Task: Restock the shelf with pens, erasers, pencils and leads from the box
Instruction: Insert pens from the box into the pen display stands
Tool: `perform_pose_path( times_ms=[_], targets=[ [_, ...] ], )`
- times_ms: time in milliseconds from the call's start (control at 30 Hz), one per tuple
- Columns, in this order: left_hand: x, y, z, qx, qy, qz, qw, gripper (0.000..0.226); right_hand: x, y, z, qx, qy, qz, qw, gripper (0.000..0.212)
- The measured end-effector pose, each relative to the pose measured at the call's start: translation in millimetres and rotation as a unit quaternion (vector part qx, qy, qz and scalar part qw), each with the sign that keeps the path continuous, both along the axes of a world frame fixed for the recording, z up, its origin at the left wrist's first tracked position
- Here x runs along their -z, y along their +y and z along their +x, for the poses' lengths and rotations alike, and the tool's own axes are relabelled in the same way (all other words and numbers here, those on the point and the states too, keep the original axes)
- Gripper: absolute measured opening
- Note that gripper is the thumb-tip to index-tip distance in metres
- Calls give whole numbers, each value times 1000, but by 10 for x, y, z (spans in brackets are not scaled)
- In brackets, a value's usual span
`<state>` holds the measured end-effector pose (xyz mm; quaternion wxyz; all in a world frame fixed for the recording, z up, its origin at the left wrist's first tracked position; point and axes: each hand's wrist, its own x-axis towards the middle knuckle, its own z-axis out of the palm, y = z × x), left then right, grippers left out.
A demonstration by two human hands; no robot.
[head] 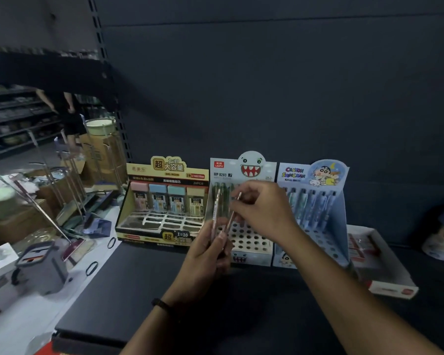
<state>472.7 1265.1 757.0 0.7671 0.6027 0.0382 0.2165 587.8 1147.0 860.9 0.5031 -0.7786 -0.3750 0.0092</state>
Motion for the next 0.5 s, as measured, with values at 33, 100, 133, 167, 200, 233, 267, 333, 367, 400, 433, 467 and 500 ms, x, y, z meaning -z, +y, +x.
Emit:
perform_pose_path(
  times_ms=[33,100,133,167,200,233,267,333,367,400,433,467,500],
  targets=[
    [-2,-3,-10,-11,-3,13,1000,25,1,-3,10,-4,21,11,1000,19],
    [-4,-8,-23,-47,-3,47,998,25,-31,-33,69,-1,37,35,999,27],
    [4,-4,-27,-68,-3,63,996,24,-56,-52,121,15,19,39,999,29],
    [14,3,-30,-87,-7,77,993,22,-91,-77,171,36,-5,38,999,28],
    [26,12,-37,-102,-13,85,991,21,-125,-98,226,60,-27,37,997,27],
    [33,18,-44,-113,-22,88,989,22,-151,-120,278,84,-44,37,995,24],
    [32,21,-49,-120,-30,83,989,25,-165,-134,330,109,-56,34,992,23],
    [16,22,-64,-125,-31,65,990,31,-149,-151,387,143,-83,20,986,20],
    [3,16,-73,-124,-25,60,990,33,-130,-150,395,152,-102,12,983,20],
    [0,8,-79,-123,-17,56,991,36,-100,-140,400,159,-121,5,980,19],
    [1,0,-81,-118,-8,46,992,39,-71,-124,397,164,-139,2,977,17],
    [-3,-6,-87,-109,-2,30,994,40,-39,-106,395,166,-155,3,974,15],
    [-15,-9,-94,-99,-2,15,995,39,-14,-91,388,166,-165,5,972,13]
  ],
)
